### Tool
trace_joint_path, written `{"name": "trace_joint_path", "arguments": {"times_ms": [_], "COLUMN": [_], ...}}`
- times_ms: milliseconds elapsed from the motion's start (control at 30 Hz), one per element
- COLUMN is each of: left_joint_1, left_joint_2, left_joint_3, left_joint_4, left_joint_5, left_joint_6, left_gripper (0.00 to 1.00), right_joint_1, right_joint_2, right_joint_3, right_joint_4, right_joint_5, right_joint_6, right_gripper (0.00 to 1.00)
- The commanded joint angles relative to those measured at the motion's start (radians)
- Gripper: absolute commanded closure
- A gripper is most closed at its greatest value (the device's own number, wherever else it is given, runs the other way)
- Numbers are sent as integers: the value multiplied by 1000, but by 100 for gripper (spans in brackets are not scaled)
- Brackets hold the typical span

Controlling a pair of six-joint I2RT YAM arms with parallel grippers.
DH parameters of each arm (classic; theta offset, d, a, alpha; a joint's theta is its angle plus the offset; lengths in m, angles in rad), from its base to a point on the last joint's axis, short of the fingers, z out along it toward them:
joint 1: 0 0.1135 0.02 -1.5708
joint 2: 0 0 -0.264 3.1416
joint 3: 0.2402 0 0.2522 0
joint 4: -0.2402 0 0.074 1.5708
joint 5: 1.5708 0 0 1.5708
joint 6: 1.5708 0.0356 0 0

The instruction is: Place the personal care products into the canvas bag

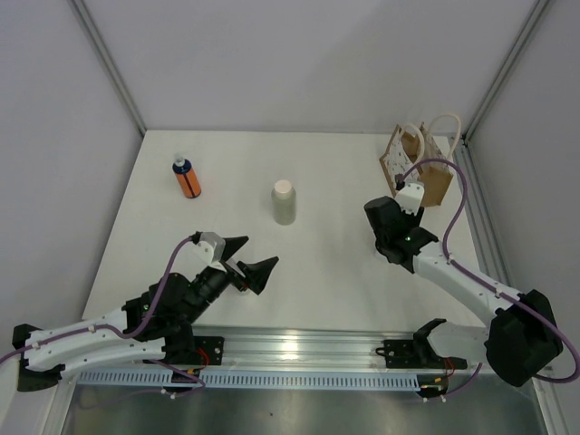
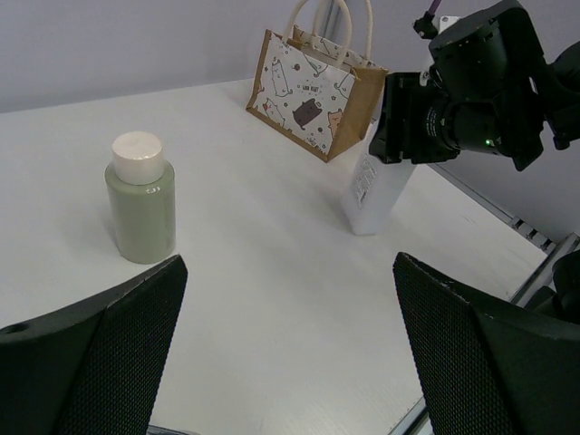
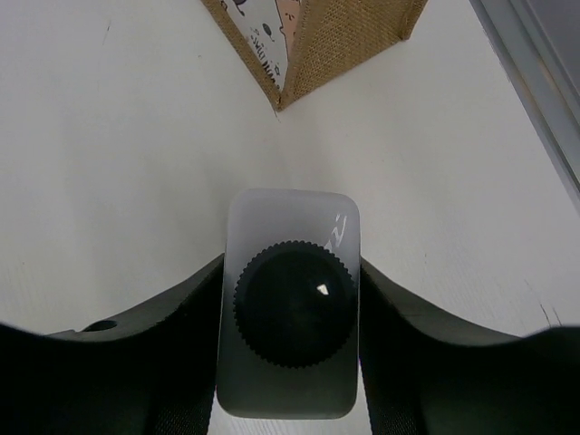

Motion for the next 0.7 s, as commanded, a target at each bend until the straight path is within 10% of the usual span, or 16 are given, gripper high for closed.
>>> {"name": "trace_joint_path", "arguments": {"times_ms": [0, 433, 667], "left_joint_1": [-9, -10, -10], "left_joint_2": [2, 7, 6], "left_joint_3": [2, 3, 3], "left_joint_4": [33, 31, 31], "left_joint_5": [-5, -5, -8], "left_joint_6": [8, 10, 10], "left_gripper": [1, 1, 1], "right_joint_1": [-7, -25, -36], "right_joint_2": [-37, -159, -154], "right_joint_3": [-15, -131, -122], "right_joint_4": [30, 199, 245], "right_joint_5": [9, -187, -226], "right_joint_6": [-29, -287, -380], "right_gripper": [44, 41, 70]}}
